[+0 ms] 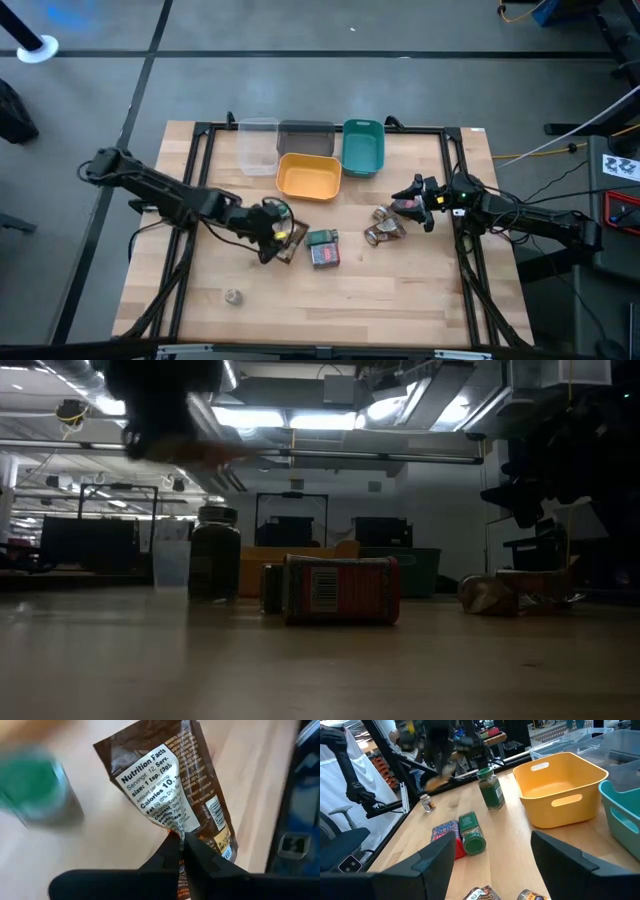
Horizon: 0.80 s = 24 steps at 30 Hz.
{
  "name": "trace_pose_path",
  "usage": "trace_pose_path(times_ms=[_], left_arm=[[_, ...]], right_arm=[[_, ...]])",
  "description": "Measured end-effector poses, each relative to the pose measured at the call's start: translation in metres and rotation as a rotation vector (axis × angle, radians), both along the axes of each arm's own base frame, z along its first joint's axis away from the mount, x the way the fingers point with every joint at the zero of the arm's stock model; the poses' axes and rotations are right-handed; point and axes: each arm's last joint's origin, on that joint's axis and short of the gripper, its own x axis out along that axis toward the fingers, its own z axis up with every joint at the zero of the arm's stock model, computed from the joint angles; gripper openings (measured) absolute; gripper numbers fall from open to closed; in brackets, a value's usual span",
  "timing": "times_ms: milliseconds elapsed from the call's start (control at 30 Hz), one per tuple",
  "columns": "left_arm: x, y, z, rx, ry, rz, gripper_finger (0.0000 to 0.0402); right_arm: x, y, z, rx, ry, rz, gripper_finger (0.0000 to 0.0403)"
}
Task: Sort spices by type
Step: Put the left orange seasoning bag into the transparent bin
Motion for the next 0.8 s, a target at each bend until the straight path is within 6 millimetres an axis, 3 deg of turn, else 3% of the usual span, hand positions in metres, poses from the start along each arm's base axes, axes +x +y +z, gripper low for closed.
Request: trace_pose_path(times_ms=[200, 400, 600, 800], left_arm=[[-0.015, 0.025, 0.03, 0.327, -0.166, 0.132, 0.0], [-0.019, 0.063, 0.038, 0.691, -0.107, 0.382, 0.0], [-0.023, 0.114, 0.02, 0.767, 0.069, 0.588, 0.0], [-0.042, 0.163, -0.005, 0.814, 0.223, 0.743, 0.0]], right_arm=[[0.0, 0.0, 0.0, 0.0, -0.001, 0.0, 0.0257], [0.0, 0.0, 0.0, -0.002, -0.001, 0.0, 0.0257], [0.0, 0.0, 0.0, -0.003, -0.002, 0.0, 0.0257], [0.0, 0.0, 0.0, -0.004, -0.001, -0.001, 0.0257]])
